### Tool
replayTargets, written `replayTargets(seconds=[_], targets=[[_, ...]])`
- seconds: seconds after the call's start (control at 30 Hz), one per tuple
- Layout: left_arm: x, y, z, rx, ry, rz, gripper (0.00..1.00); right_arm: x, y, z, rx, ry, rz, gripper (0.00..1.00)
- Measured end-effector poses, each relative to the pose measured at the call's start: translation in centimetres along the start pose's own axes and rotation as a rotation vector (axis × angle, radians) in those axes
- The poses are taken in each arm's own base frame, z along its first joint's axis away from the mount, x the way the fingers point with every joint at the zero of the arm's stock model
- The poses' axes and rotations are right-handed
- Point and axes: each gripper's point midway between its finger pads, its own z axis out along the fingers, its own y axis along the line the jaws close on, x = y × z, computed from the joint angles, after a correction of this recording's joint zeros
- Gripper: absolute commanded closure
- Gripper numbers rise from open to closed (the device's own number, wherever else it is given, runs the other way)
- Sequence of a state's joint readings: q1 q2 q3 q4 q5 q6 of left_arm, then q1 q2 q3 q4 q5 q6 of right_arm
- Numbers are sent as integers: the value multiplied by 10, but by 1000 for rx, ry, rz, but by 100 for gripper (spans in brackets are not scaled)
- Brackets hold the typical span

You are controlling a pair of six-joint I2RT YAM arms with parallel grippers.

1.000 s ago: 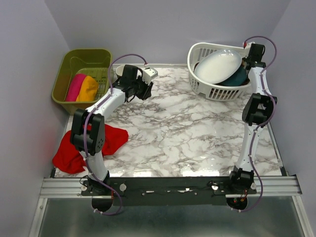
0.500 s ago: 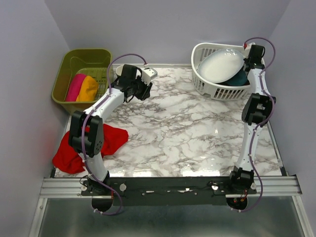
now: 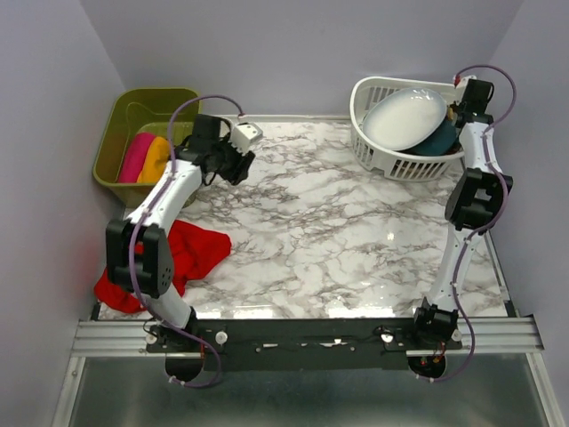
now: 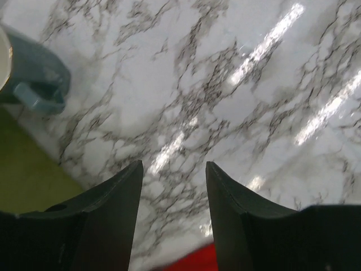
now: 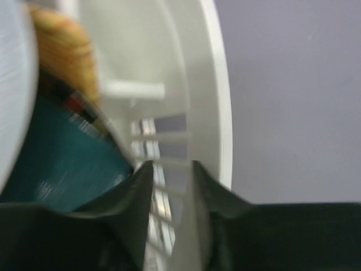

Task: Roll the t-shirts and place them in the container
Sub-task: Move the bin to the center of the board.

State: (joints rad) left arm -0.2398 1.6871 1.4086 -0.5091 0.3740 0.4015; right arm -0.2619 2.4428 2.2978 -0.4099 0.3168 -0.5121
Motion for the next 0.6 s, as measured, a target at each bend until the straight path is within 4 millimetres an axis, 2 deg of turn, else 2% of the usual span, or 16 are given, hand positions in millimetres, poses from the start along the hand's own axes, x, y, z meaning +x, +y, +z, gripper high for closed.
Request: replayTargets(seconds=[0.03,0.1,0.13,0.17,0.23,0.3,0.33,0.37,0.43,0.53,0.6], targets=[[4,6,-14,-15,8,13,39,0,-1,-11,-15,4,11,31],[15,13,-43,-44,23,51,39,-5,0,-37,-51,-3,21,25],[29,17,-67,-64,44,93,39,-15,-3,-64,-54,-14,26,23],[36,16,-78,-72,56,109,40,-24,-7,-79,-52,-34,27,21],[63,-2,-99,-37,117,180,40,-43,-11,-112,-51,-86,46,18],[94,-27,-109,31,184,244,42,-56,-10,-154,-59,-144,47,17],[109,-38,-113,69,219,265,42,-56,-4,-168,-72,-157,38,15],[123,-48,-116,107,251,285,43,-57,4,-186,-93,-183,29,15],[148,-66,-123,181,312,316,44,-52,38,-220,-177,-241,-7,14],[173,-84,-133,280,380,365,44,-37,99,-255,-349,-291,-80,14],[183,-90,-136,326,402,392,44,-15,144,-277,-489,-287,-139,14]])
